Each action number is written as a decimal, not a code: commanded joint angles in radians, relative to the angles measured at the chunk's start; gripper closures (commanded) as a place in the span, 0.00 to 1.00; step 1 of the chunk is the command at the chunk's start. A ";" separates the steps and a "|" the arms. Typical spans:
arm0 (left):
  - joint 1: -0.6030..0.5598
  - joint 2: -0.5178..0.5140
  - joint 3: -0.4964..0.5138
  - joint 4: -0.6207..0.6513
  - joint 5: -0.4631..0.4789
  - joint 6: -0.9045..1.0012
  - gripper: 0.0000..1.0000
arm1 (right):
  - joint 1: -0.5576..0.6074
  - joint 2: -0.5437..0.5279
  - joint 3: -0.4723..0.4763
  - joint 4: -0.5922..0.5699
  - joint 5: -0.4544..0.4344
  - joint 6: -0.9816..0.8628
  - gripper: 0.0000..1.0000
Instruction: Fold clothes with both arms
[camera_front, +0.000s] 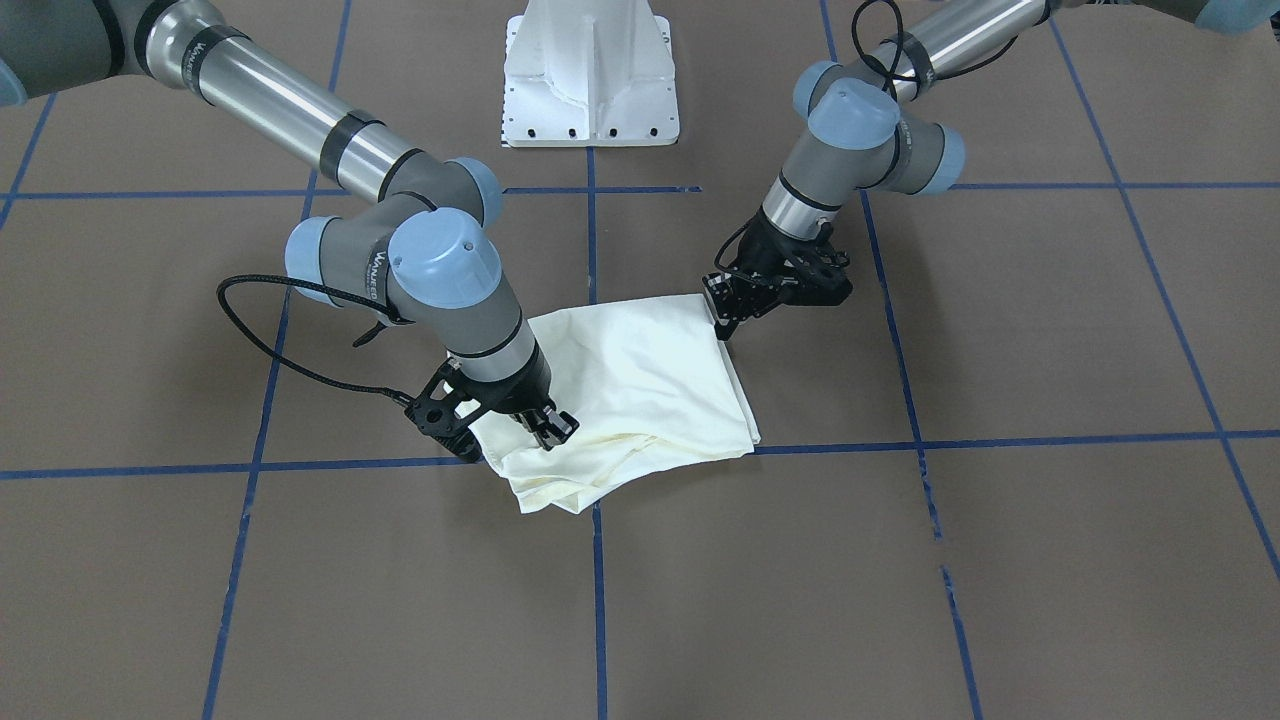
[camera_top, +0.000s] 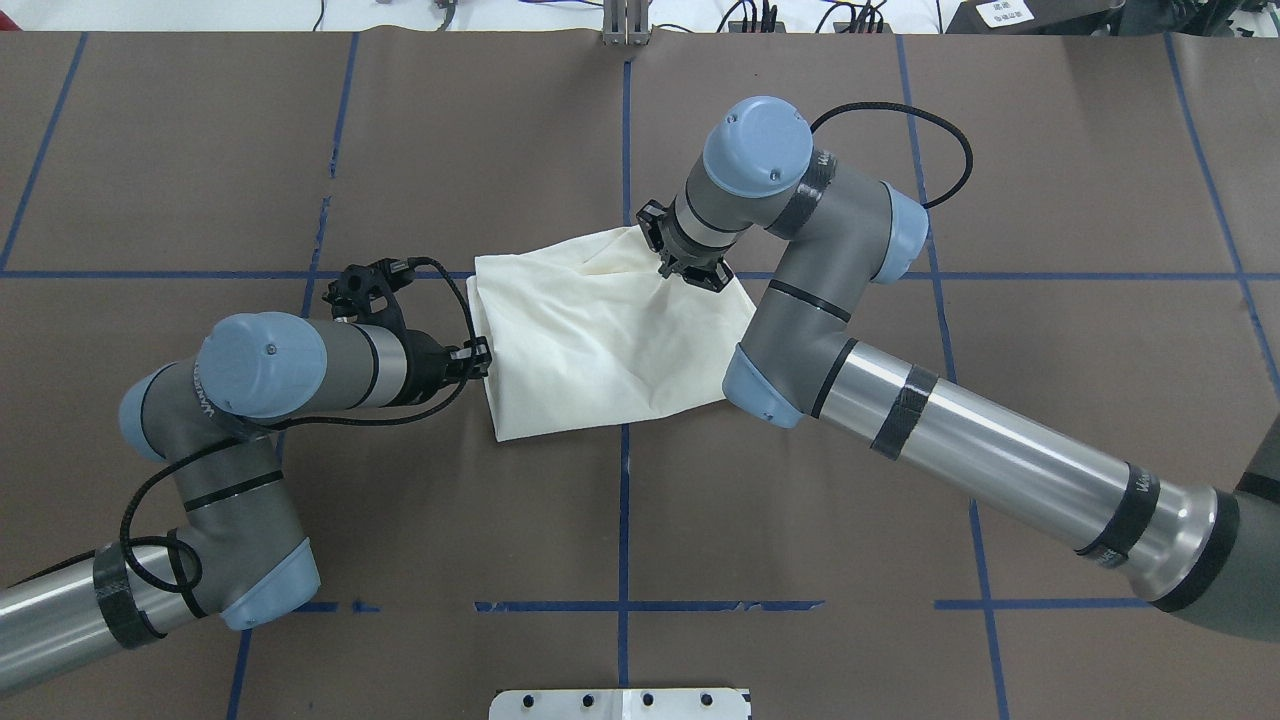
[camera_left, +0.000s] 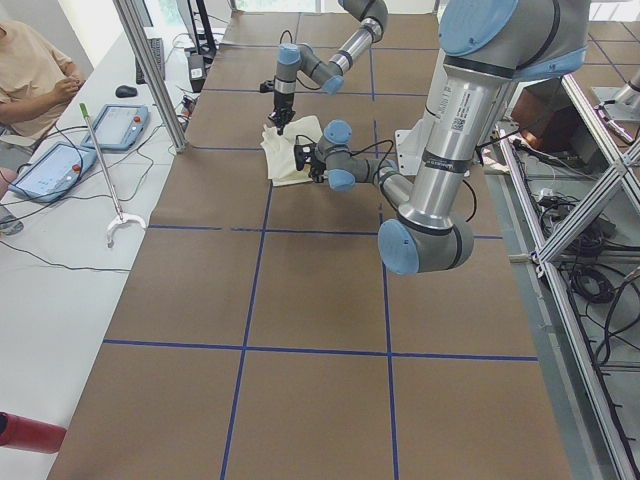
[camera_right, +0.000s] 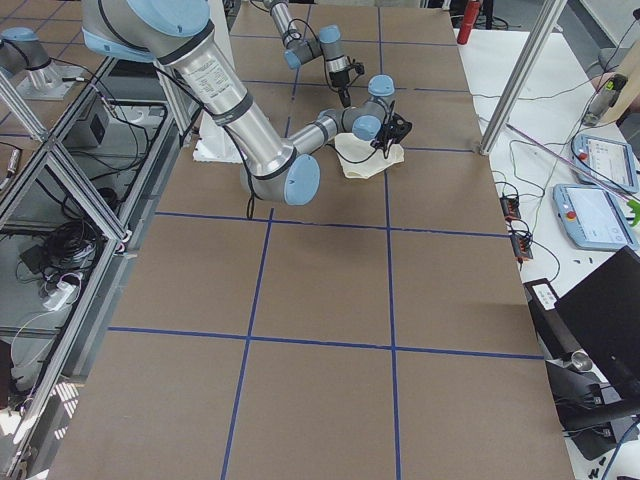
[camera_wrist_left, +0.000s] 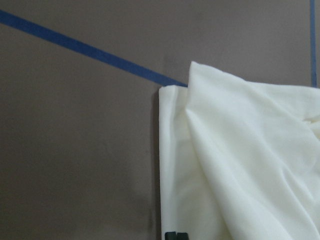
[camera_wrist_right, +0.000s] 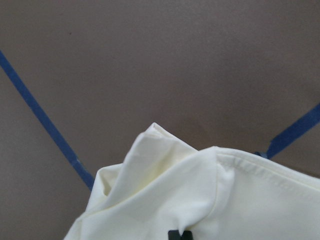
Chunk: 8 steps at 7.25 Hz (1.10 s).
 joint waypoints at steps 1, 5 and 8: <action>0.045 0.001 -0.036 0.000 -0.006 -0.024 1.00 | 0.007 0.002 -0.014 0.022 0.000 0.000 1.00; 0.140 0.040 -0.105 -0.012 -0.012 -0.037 1.00 | 0.008 0.002 -0.016 0.022 0.000 0.002 1.00; 0.172 0.041 -0.145 -0.055 -0.012 -0.057 1.00 | 0.010 0.002 -0.017 0.022 0.000 0.002 1.00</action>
